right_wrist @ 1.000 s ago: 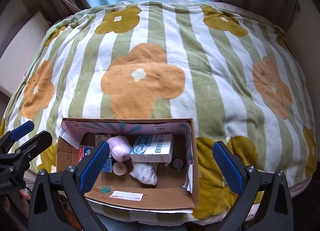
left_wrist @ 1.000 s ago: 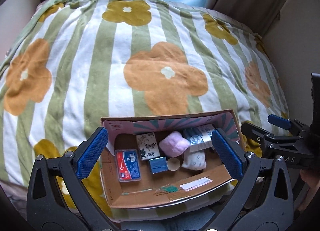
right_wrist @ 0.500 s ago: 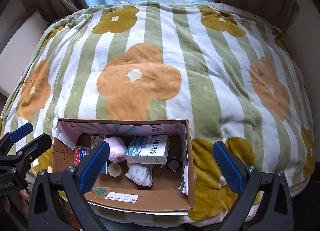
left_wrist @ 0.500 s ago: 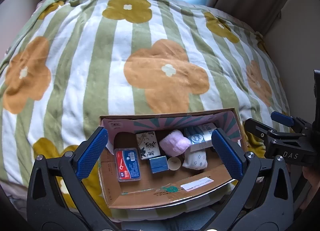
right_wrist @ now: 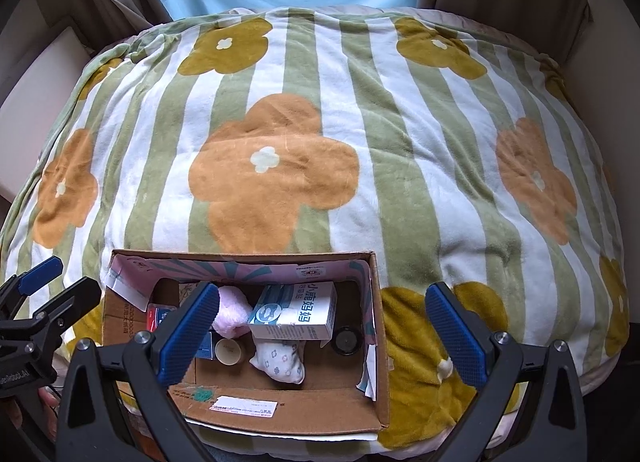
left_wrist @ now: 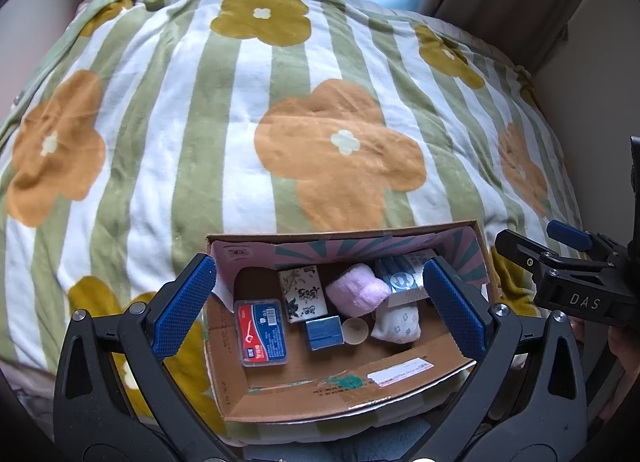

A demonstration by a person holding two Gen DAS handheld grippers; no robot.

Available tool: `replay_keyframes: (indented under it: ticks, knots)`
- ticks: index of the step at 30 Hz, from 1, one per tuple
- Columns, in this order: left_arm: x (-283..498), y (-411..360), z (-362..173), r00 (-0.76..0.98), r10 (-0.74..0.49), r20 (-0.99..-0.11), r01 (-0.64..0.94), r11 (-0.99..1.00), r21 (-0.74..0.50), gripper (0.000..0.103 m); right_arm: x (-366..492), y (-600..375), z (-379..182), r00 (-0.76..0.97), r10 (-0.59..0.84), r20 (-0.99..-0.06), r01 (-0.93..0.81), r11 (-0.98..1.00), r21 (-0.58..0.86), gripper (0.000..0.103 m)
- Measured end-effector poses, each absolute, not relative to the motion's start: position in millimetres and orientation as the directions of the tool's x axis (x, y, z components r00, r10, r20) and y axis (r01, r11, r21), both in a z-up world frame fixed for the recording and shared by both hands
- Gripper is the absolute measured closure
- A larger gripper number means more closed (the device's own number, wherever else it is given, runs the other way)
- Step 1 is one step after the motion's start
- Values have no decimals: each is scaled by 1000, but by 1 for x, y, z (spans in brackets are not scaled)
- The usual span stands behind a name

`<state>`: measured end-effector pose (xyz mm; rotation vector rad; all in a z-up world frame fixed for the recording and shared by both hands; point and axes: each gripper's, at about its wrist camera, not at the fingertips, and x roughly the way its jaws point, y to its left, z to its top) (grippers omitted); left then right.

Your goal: Organize objects

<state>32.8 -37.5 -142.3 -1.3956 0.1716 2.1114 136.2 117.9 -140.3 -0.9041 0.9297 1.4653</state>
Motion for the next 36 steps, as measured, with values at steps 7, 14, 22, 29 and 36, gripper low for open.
replay_keyframes:
  ticks: [7,14,22,29,36]
  knots:
    - [30,-38,-143,-267,403,-875,-542,-814,-210,0,136,118,-140,-81,393,-916,-996,-66,60,1]
    - [29,-38,-143,-265,405,-875,-547,-810,-209,0,136,121,-140,-78,394,-916,-996,-65,57,1]
    - [28,-39,-146,-269,387,-882,-548,-814,-190,0,135,126,-141,-75,393,-917,-996,-70,51,1]
    - [29,-41,-147,-289,376,-881,-543,-822,-172,0,132,133,-140,-81,395,-915,-996,-72,57,1]
    - [23,-46,-156,-309,327,-893,-479,-865,-150,0,131,134,-141,-79,400,-913,-996,-70,56,1]
